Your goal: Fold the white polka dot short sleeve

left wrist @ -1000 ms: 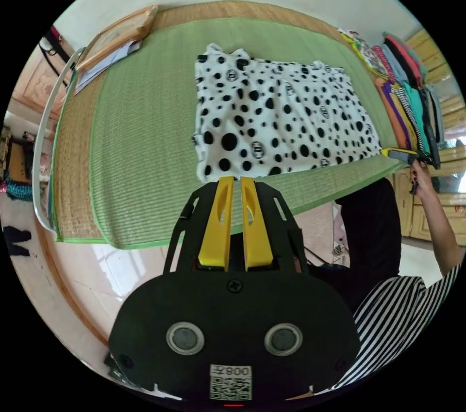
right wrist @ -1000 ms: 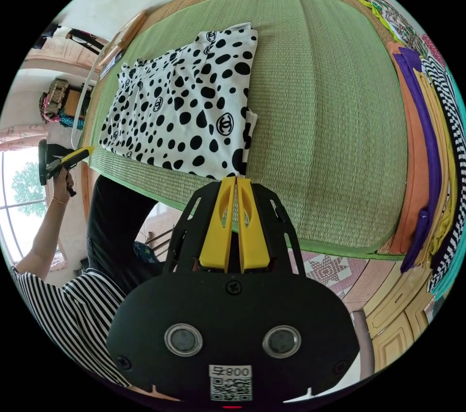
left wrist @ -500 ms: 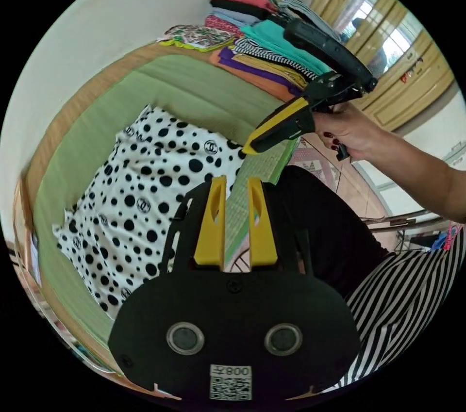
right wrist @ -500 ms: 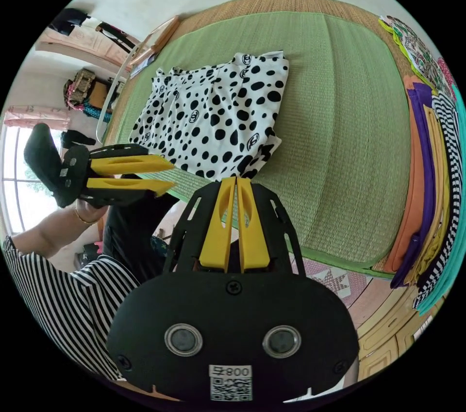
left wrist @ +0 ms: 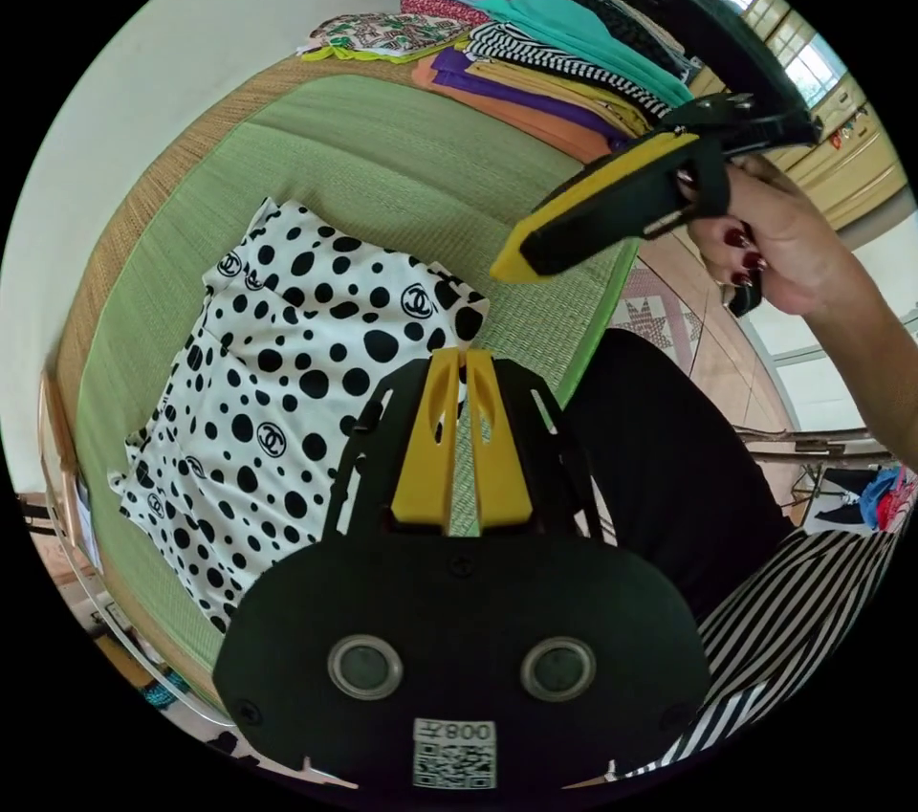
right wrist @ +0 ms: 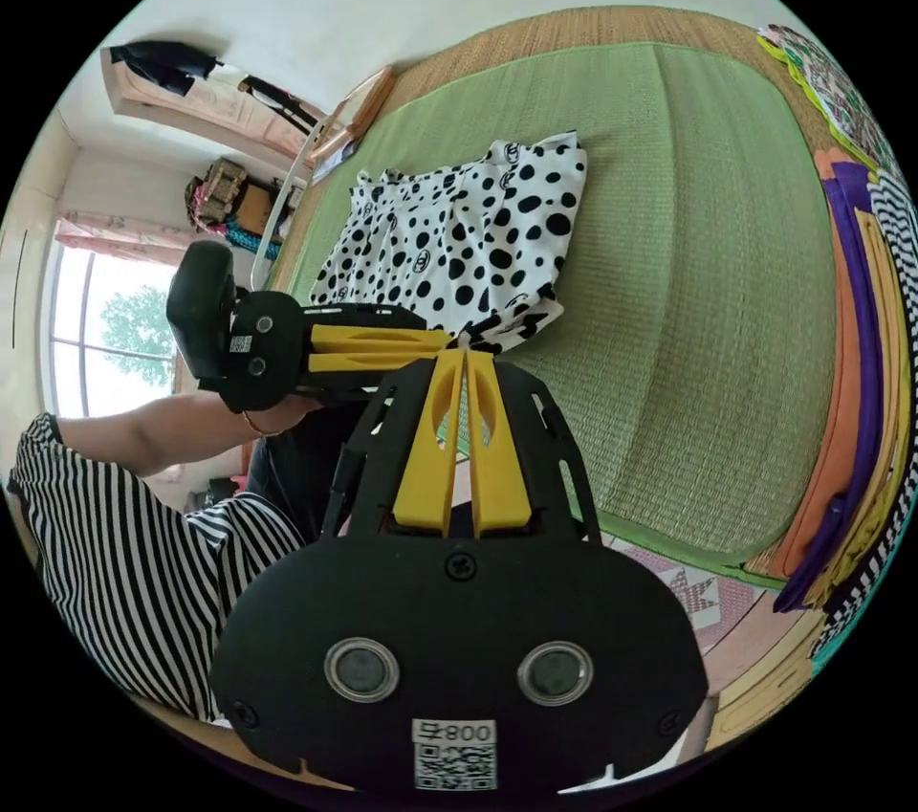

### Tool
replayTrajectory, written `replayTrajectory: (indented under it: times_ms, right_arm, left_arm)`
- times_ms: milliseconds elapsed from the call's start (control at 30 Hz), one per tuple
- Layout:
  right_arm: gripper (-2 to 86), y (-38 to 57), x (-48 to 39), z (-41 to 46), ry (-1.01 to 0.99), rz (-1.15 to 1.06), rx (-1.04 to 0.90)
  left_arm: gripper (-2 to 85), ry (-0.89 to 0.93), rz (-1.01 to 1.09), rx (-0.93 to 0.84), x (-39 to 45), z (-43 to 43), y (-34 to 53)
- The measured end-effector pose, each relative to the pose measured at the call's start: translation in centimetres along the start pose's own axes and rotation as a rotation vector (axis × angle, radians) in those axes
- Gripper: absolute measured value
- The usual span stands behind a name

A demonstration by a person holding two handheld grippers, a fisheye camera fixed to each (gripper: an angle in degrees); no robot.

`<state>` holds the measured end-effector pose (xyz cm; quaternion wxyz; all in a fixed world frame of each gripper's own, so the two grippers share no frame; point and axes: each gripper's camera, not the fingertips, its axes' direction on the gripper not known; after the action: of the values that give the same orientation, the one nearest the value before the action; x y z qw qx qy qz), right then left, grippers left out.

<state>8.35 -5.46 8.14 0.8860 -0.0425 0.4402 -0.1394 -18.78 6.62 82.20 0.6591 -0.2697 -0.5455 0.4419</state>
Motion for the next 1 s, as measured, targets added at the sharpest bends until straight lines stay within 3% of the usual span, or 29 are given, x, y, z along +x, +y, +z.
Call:
replayTrajectory:
  times_ms: [433, 1000]
  right_arm:
    - [7.4, -10.8, 10.1, 3.7, -0.098, 0.203, 0.02]
    - [4.7, -20.5, 9.7, 8.9, 0.013, 0.197, -0.037]
  left_arm:
    - [0.9, 0.163, -0.11, 0.096, -3.1, 0.1, 3.1]
    - [0.8, 0.287, -0.134, 0.168, -8.1, -2.2, 11.0]
